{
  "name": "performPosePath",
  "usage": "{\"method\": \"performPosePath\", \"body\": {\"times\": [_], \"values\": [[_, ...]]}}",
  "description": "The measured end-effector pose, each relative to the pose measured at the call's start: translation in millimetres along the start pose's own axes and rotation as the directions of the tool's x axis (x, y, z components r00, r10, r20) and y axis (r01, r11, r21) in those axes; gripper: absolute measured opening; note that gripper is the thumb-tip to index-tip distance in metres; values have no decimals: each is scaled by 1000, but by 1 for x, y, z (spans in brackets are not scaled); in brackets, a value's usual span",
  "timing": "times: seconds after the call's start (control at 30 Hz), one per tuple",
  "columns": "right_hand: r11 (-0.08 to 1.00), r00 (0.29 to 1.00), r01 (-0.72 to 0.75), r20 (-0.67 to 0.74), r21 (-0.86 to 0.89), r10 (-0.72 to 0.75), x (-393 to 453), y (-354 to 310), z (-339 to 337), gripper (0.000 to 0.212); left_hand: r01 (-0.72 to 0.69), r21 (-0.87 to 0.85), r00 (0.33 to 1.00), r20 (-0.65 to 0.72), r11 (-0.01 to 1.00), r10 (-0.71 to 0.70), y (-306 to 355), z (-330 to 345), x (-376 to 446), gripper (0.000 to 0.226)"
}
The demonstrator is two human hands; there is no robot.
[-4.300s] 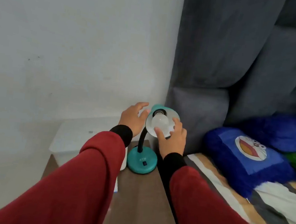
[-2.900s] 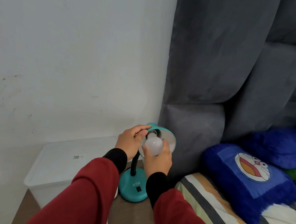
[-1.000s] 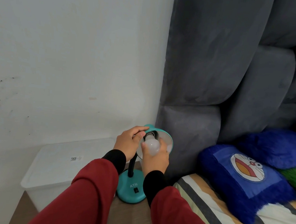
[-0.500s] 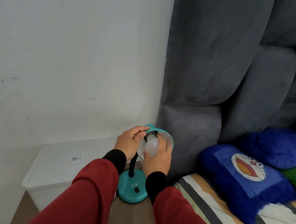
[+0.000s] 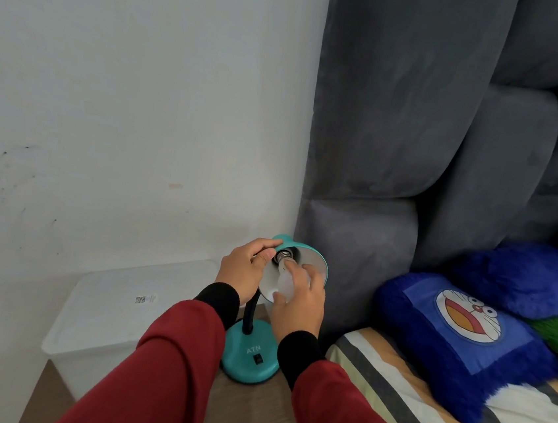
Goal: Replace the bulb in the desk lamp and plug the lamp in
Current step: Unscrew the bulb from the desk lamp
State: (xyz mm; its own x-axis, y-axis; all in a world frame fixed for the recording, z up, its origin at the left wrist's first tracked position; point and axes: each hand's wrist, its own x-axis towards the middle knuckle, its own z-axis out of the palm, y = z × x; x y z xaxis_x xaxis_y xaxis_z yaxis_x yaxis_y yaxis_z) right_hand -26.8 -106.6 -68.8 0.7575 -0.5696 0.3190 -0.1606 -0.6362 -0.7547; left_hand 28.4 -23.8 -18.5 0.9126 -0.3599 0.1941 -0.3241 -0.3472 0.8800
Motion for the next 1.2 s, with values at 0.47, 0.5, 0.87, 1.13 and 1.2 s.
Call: {"method": "performPosePath", "body": {"times": [0.47,0.5,0.87,1.13,1.2], "values": [[991,989,-128,76,42,124,-8,-17,-32,54,138,302,990,-11,943,-141,-1,-14,-15,38],[990,988,-134,84,36,131,-9,-18,-34,54,157,366,987,-16,917,-162,-3,-18,-17,38],[977,967,-208,158,37,200,-38,-41,-53,51,218,837,926,-13,503,-378,-18,-55,-64,45],[973,957,-229,190,41,218,-77,-46,-49,52,273,867,890,-63,416,-452,-34,-67,-107,39],[970,953,-241,198,36,229,-86,-44,-43,51,277,870,885,-66,409,-460,-37,-68,-117,38]]}}
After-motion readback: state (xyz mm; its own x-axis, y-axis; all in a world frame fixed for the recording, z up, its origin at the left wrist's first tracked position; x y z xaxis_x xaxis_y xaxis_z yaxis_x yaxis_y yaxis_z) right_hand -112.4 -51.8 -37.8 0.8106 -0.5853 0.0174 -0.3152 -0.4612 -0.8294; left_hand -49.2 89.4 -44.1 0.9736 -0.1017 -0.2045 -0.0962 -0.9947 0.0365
